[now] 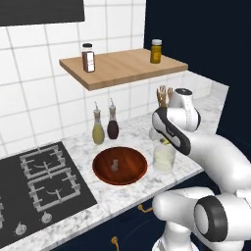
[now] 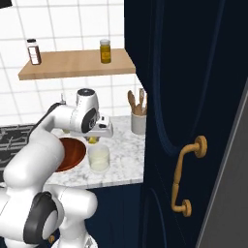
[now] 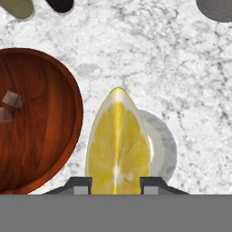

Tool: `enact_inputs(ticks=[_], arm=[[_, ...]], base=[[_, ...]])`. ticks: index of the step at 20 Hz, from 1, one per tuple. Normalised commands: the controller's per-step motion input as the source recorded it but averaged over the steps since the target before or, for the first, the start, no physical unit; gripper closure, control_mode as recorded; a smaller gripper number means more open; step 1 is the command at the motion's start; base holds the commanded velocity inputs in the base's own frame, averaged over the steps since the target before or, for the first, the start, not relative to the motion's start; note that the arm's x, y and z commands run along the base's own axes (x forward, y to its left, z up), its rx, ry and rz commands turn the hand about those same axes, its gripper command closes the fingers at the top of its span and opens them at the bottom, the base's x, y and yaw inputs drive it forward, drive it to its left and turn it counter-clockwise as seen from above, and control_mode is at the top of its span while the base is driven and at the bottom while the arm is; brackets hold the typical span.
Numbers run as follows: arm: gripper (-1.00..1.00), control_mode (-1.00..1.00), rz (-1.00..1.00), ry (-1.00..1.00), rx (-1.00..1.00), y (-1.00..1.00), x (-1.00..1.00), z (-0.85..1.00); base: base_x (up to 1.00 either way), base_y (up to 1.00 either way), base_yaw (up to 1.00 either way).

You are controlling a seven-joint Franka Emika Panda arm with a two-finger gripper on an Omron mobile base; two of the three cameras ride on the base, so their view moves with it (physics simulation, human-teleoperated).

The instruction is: Grab a lemon wedge from the fridge and one ice cube from the ice bowl, and put them in the glass of lemonade.

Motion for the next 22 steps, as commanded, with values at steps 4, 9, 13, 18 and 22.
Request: enact_inputs(ticks=[4,9,13,18,22], arm=[[1.0,-1.0,0.0,0.0,0.0,-0.25,0.0,0.0],[1.0,-1.0,0.0,0.0,0.0,0.0,0.06,-0.12],[1.0,-1.0,0.0,0.02,0.0,0.0,0.1,-0.49],[1.0,-1.0,0.0,0.0,0.0,0.0,0.0,-0.15],[1.0,-1.0,0.0,0.0,0.0,0.0,0.0,0.0]], base=[[0.0,0.0,0.0],[0.0,0.0,0.0],[0.0,0.0,0.0],[0.0,0.0,0.0],[0.0,0.0,0.0]])
